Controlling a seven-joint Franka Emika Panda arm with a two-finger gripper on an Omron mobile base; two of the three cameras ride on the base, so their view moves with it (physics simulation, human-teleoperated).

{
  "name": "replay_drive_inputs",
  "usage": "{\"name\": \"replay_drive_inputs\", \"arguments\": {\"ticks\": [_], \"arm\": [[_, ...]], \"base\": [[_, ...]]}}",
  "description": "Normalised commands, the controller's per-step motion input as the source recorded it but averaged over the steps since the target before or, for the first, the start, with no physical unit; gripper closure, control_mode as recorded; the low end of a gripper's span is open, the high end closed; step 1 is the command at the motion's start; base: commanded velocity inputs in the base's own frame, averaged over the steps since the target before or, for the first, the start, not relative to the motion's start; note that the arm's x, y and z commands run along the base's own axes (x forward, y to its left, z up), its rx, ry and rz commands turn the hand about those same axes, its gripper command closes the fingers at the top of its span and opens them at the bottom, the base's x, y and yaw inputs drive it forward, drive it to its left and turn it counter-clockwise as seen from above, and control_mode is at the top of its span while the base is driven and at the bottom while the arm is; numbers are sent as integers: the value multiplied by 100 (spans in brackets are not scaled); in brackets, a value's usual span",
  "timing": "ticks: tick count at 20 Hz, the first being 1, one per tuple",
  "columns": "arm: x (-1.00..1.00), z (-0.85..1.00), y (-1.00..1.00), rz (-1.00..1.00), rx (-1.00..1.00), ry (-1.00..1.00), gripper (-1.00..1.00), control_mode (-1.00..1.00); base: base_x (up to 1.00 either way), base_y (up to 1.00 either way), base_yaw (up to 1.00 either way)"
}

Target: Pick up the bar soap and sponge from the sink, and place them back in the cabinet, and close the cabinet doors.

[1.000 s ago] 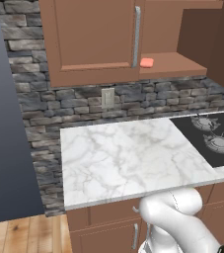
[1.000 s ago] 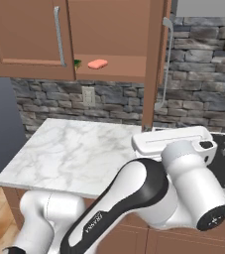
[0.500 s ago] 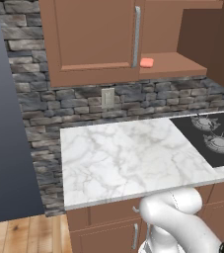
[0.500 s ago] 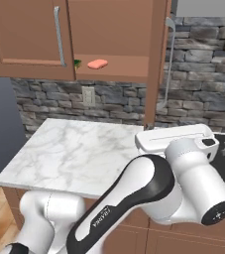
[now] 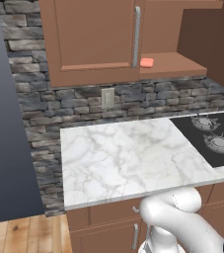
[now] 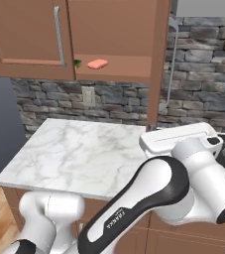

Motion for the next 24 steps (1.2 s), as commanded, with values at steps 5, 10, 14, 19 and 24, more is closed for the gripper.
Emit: {"name": "replay_drive_inputs", "arguments": {"ticks": [5,10,14,19,24], "arm": [[40,-13,20,12,3,-2,-100,-100],[43,-12,32,10,4,-2,-100,-100],[41,-10,38,6,4,-3,-100,-100],[39,-6,43,3,4,-2,-100,-100],[39,-6,48,1,2,-2,-100,-100]], "base": [[0,0,0],[0,0,0],[0,0,0],[0,0,0],[0,0,0]]}}
